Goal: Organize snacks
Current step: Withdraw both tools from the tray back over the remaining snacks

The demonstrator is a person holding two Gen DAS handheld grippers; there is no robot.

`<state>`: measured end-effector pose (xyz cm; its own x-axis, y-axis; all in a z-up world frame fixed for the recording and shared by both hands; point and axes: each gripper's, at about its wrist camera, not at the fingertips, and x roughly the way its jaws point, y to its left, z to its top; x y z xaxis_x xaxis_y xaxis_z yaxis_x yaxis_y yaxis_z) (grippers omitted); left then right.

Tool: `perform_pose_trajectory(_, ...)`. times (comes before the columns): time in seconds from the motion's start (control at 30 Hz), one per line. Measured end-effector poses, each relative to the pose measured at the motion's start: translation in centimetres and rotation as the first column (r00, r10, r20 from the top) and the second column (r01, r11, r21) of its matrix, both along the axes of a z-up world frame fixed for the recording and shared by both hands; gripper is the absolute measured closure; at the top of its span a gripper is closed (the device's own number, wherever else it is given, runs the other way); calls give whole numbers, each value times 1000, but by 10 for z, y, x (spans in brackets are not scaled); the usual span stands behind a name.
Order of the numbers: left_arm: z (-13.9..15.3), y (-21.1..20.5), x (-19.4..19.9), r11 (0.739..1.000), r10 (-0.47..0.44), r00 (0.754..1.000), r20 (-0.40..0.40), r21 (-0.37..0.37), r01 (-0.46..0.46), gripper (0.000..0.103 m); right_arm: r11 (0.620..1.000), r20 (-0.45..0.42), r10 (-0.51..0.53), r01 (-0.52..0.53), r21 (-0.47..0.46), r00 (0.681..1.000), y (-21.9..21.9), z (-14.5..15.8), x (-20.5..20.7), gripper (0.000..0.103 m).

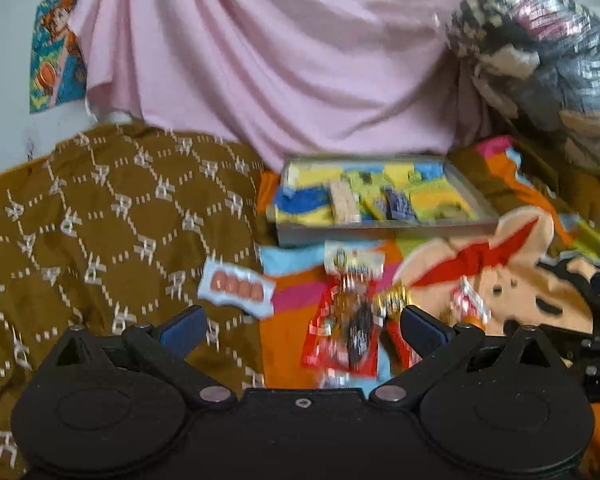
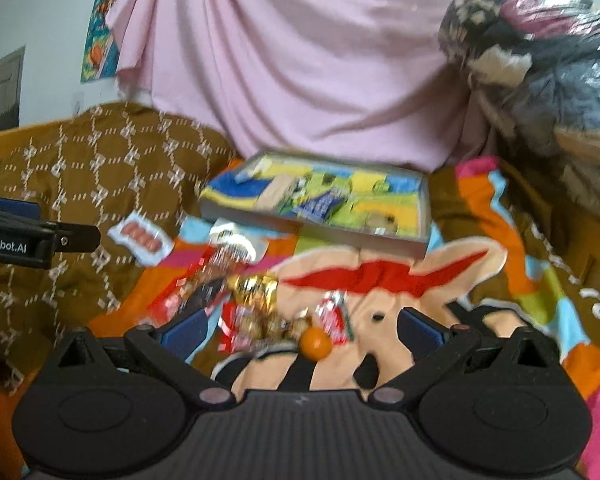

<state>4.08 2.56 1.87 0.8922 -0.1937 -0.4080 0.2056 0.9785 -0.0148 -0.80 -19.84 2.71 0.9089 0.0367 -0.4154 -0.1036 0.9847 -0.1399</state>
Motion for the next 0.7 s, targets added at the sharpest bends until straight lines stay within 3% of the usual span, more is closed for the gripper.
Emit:
perform_pose_trajectory(0.33, -21, -8, 4, 998, -34, 996, -86, 53, 39, 1, 1000, -111, -14, 15, 6, 994, -3, -22, 2, 0)
perform_pose_trajectory(0.7, -34, -13, 18, 995, -87, 979, -184, 33, 94, 1, 999, -171, -39, 34, -28, 985, -2, -32, 8, 0)
